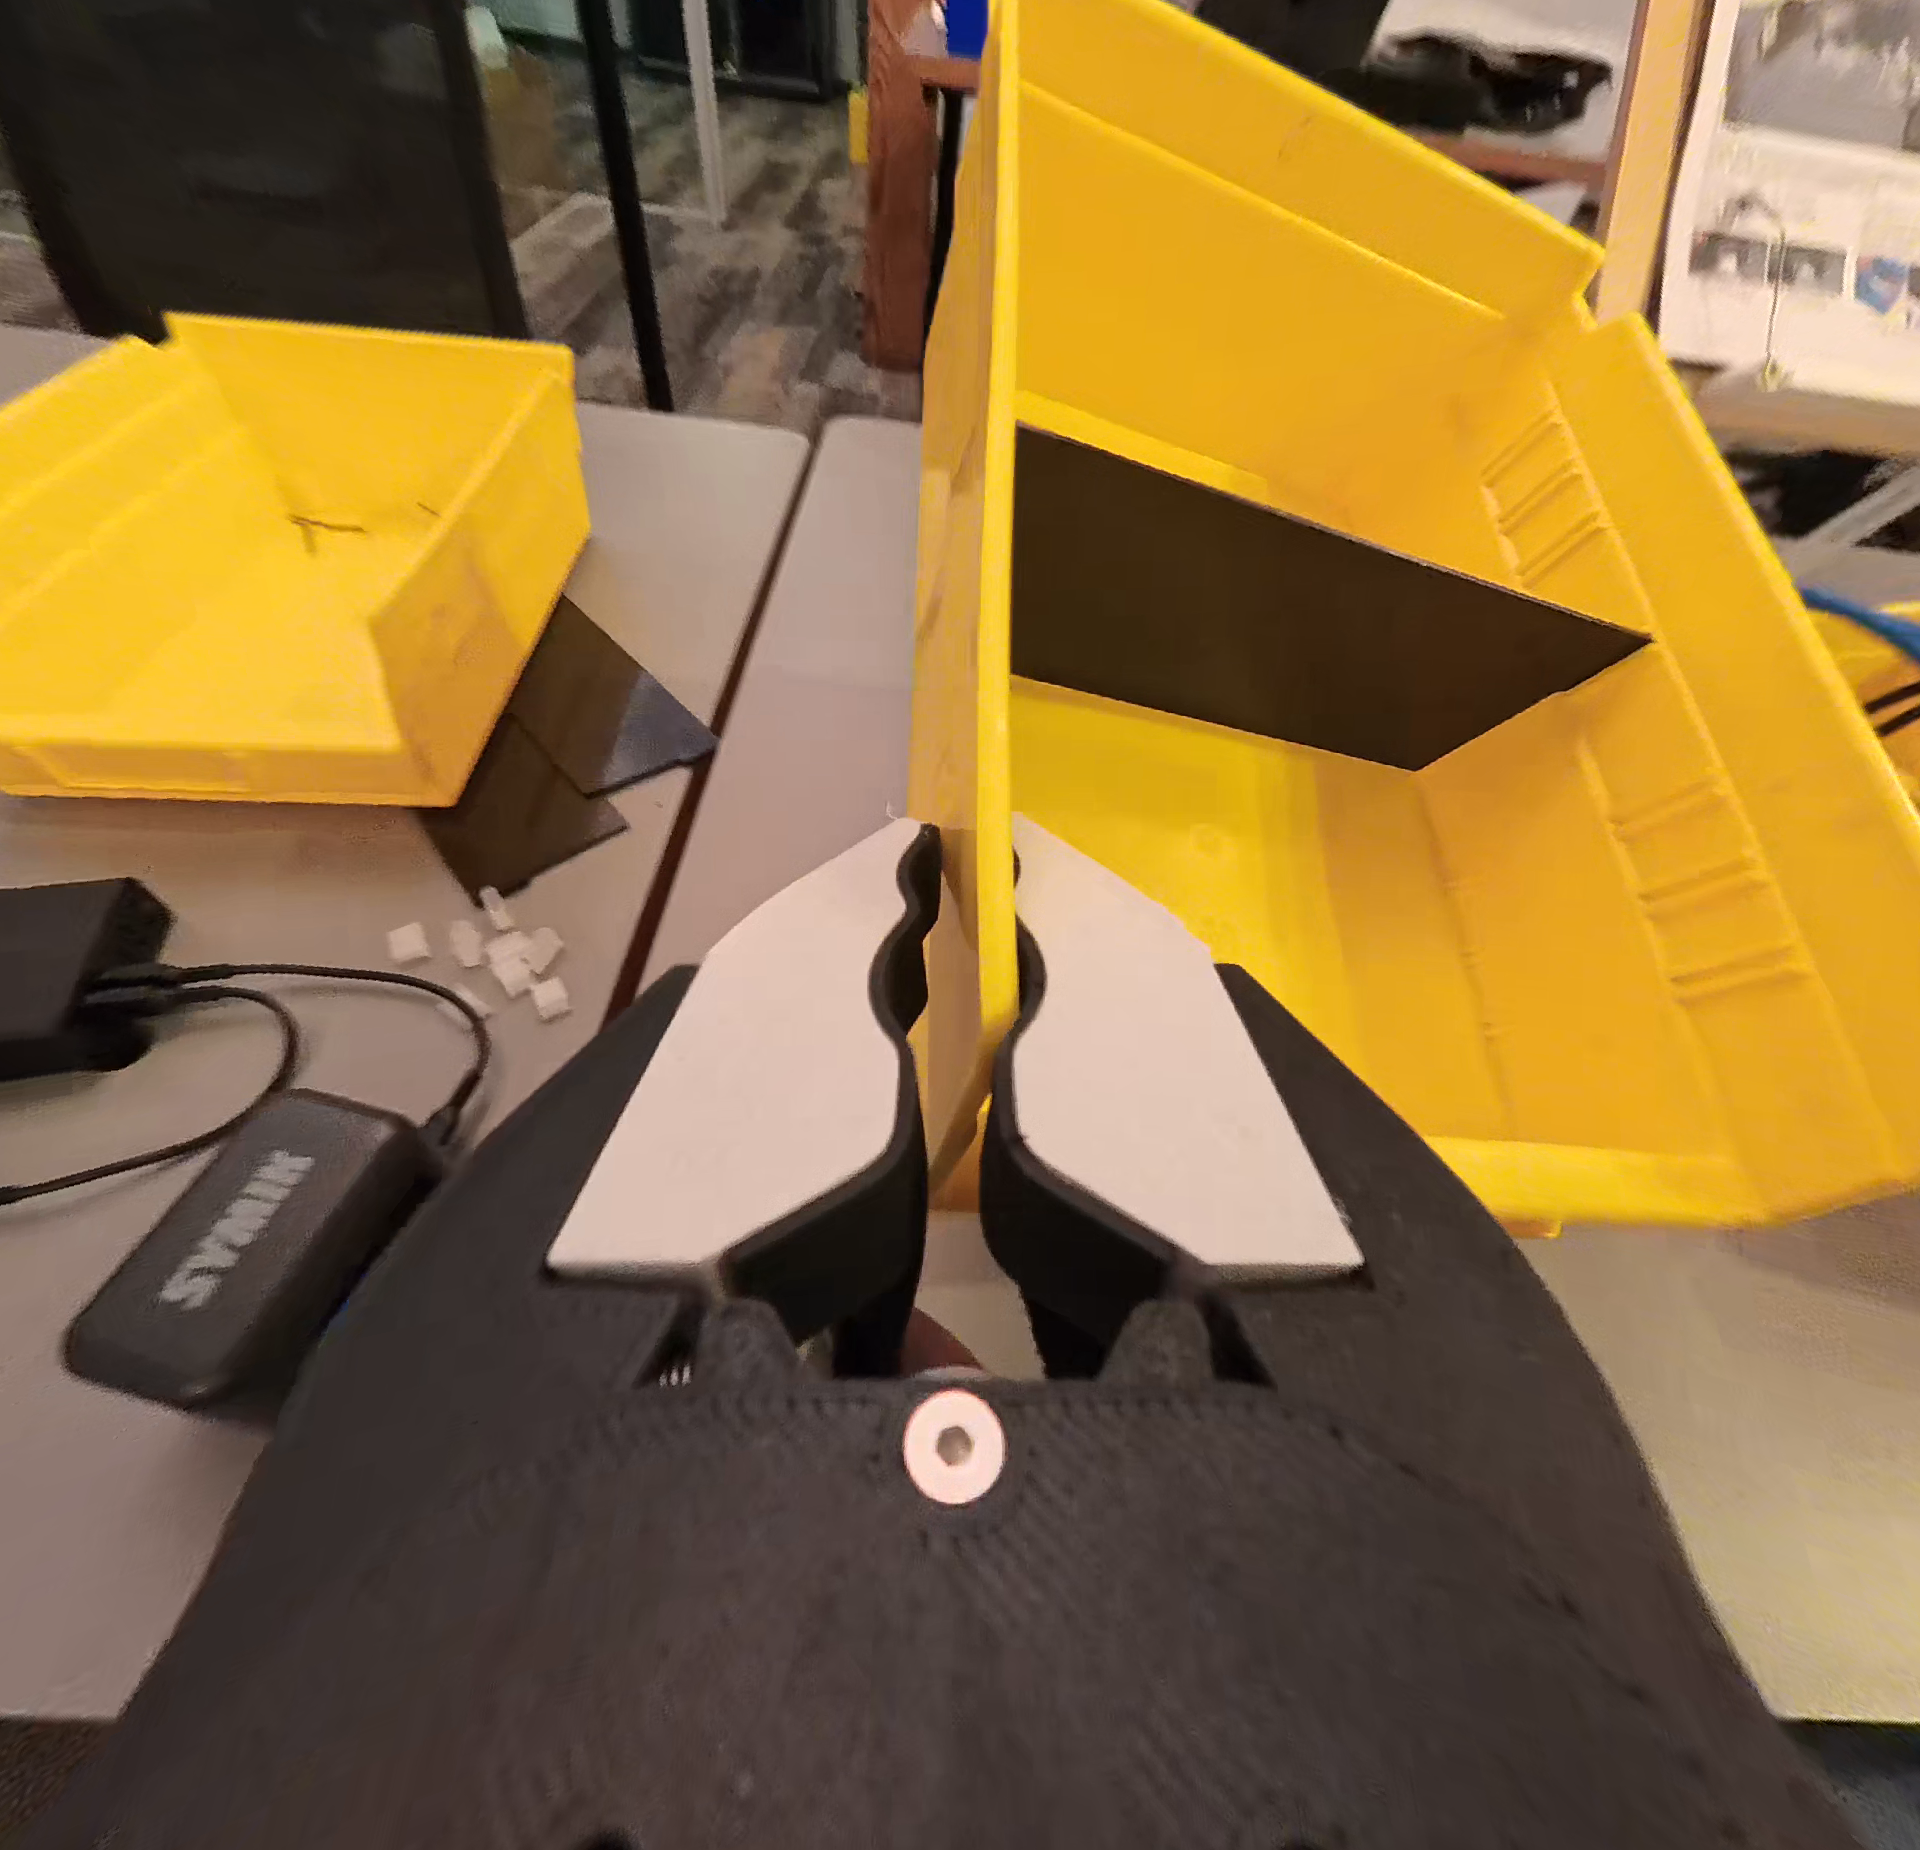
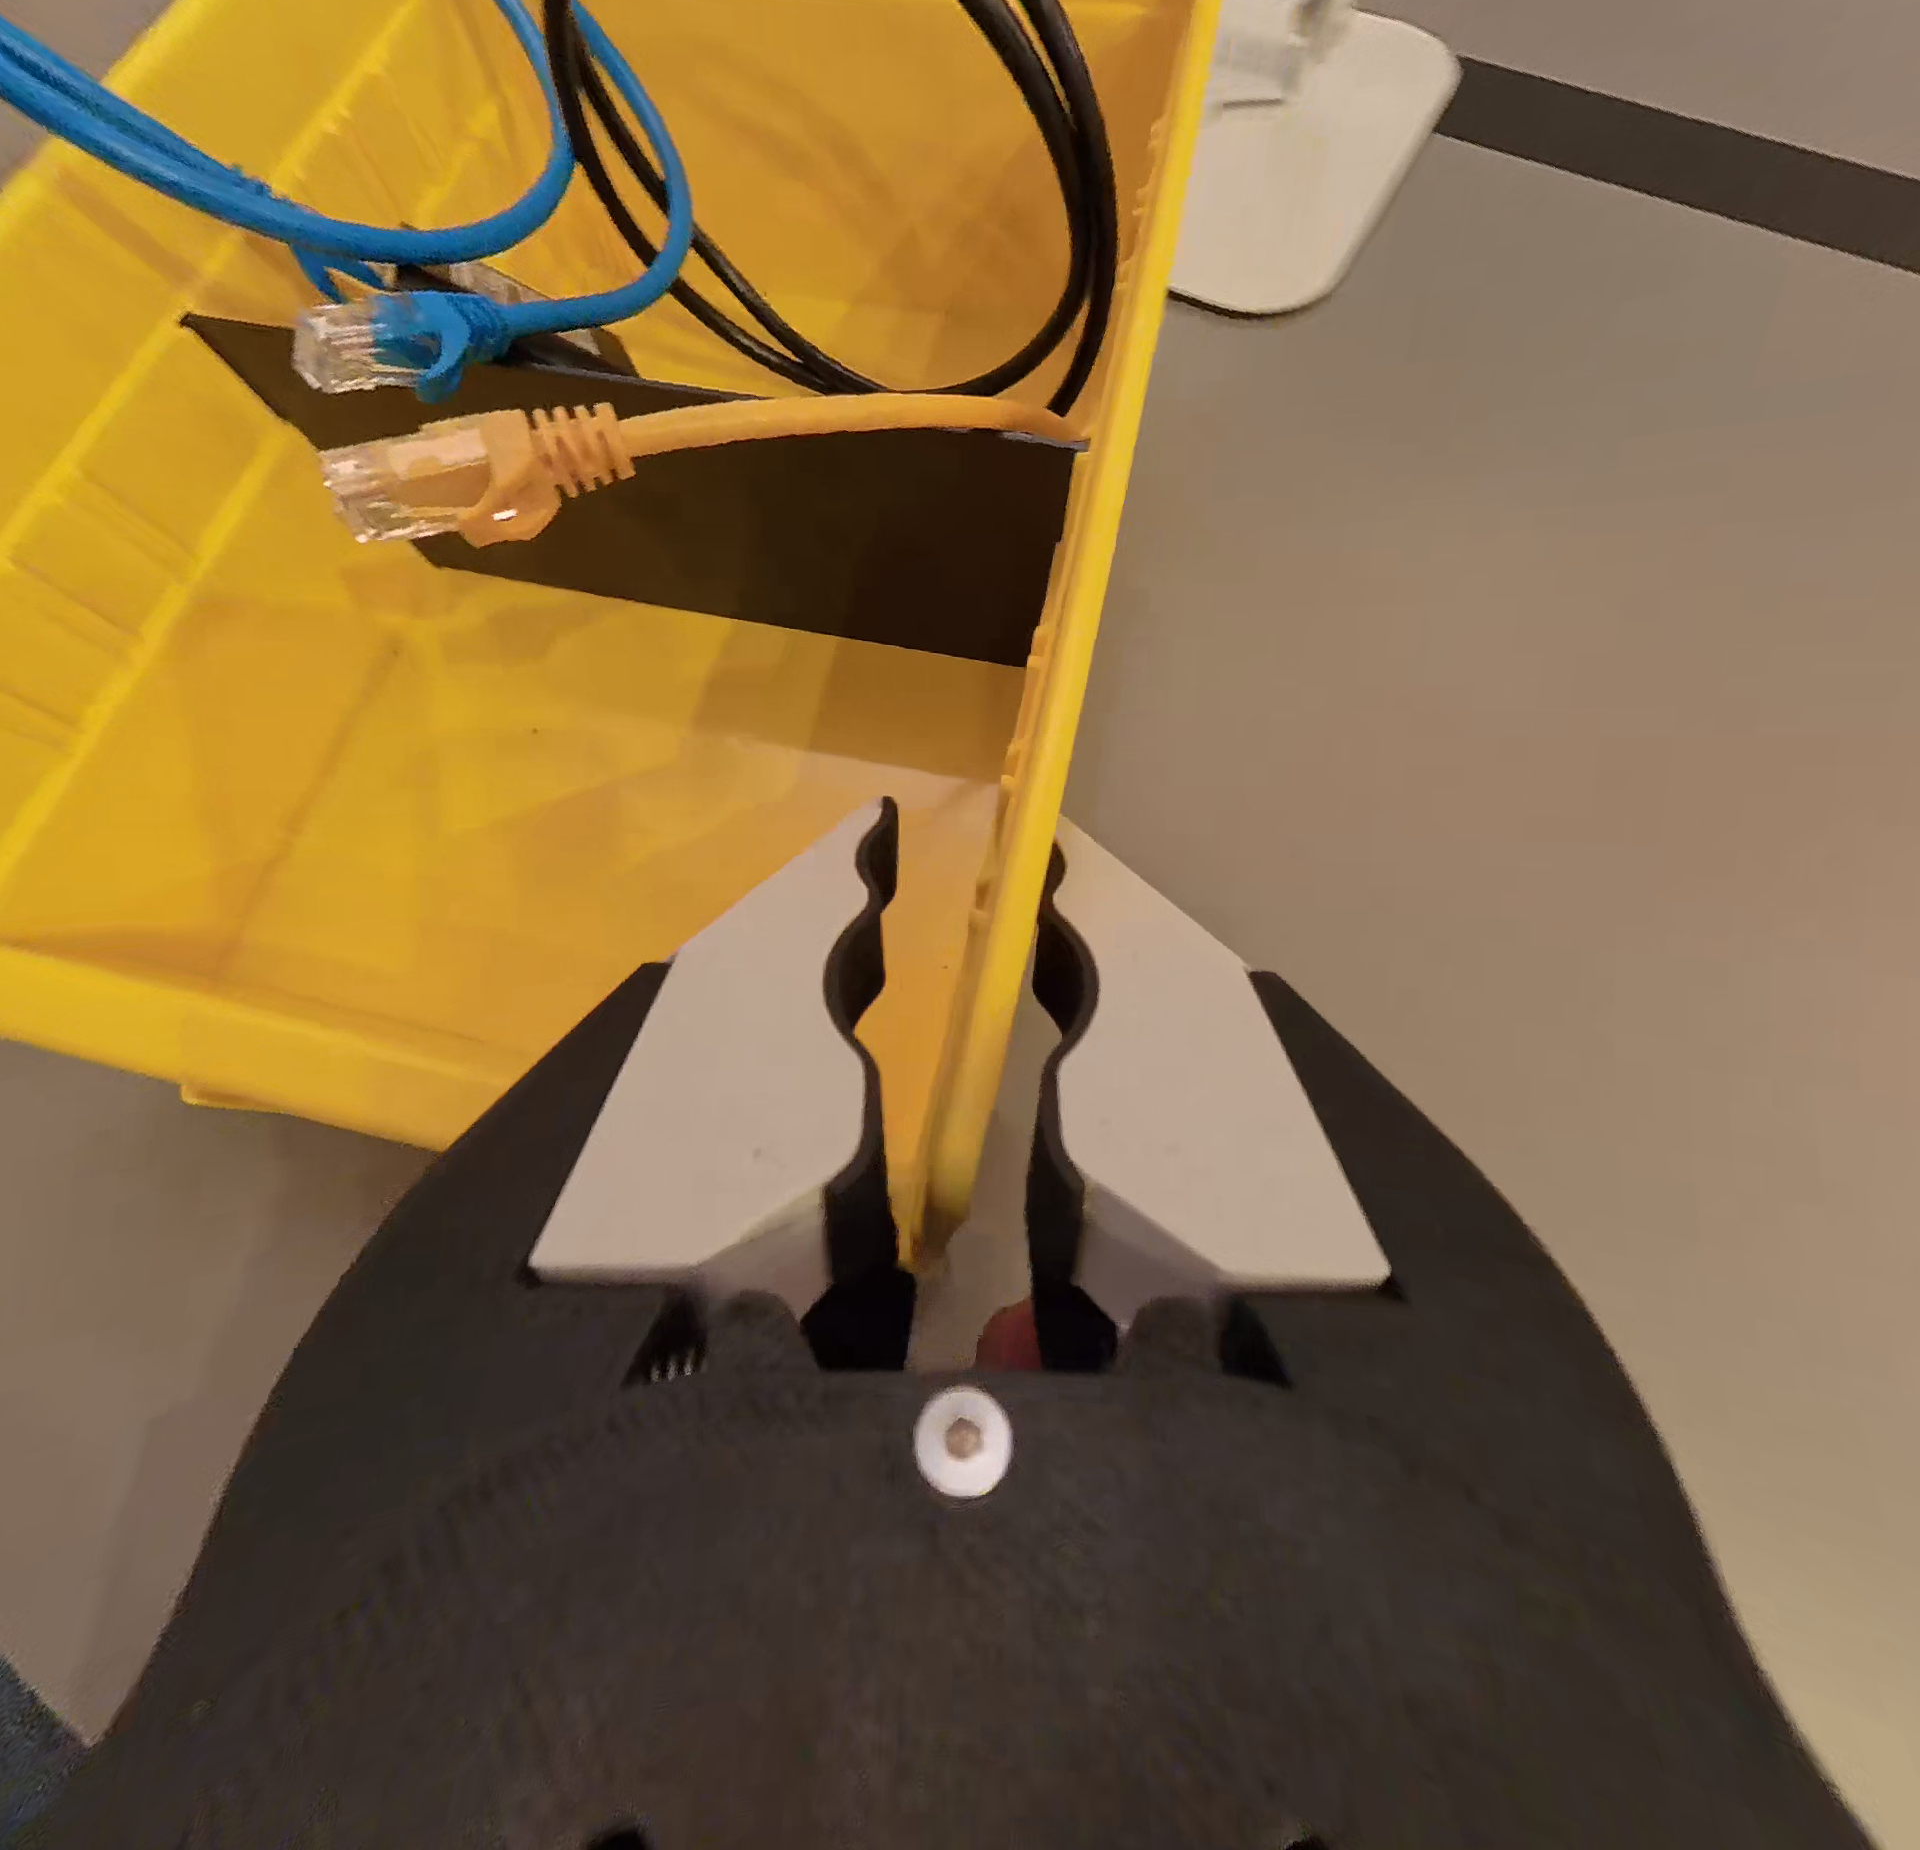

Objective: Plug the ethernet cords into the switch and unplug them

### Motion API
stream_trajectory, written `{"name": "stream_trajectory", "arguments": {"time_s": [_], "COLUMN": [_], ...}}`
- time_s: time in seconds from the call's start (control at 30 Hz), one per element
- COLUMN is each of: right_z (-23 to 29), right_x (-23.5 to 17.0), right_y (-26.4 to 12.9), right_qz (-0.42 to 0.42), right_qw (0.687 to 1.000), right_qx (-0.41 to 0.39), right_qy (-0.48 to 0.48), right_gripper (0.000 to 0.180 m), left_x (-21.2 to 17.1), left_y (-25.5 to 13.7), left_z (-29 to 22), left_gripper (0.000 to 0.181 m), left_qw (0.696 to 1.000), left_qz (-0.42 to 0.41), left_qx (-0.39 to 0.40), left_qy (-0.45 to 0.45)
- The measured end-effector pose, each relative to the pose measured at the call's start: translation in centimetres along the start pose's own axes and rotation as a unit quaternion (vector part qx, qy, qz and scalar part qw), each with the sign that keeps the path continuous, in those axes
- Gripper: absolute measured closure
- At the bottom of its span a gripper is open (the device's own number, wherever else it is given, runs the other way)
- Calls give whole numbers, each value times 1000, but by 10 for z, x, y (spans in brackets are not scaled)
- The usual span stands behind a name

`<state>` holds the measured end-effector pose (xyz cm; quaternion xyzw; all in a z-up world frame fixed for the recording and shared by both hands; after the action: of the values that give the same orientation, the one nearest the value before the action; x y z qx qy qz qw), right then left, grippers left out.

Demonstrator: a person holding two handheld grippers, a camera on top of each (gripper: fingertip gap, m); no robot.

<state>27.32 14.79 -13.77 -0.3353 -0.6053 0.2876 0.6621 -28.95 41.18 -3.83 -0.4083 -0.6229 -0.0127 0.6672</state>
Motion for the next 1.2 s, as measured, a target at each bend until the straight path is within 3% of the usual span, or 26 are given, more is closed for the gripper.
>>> {"name": "stream_trajectory", "arguments": {"time_s": [0.37, 0.7, 0.87, 1.03, 1.2], "right_z": [144, 233, 267, 247, 153], "right_x": [46, 86, 97, 105, 104], "right_y": [43, 85, 97, 75, 8], "right_qz": [6, -14, -1, -37, -119], "right_qw": [987, 970, 945, 939, 948], "right_qx": [103, 155, 259, 296, 277], "right_qy": [-121, -187, -198, -169, -97], "right_gripper": [128, 111, 110, 113, 116], "left_x": [52, 62, 66, 68, 62], "left_y": [-74, -73, -67, -54, -21], "left_z": [-11, -46, -66, -100, -164], "left_gripper": [174, 174, 175, 174, 175], "left_qw": [995, 993, 991, 988, 983], "left_qz": [-100, -108, -107, -98, -72], "left_qx": [-18, -54, -80, -116, -161], "left_qy": [-13, 4, 14, 27, 59]}}
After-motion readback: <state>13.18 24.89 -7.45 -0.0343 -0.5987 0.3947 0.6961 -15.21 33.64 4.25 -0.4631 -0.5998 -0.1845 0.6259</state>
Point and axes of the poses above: each gripper's, where its closed fingertips meet, y out along the fingers, x out of its top, z = x × y across the jaws, the point moved 6 cm from there along -y, back along the fingers, and after that the axes turned 15 degrees about z, right-handed, at the moved point
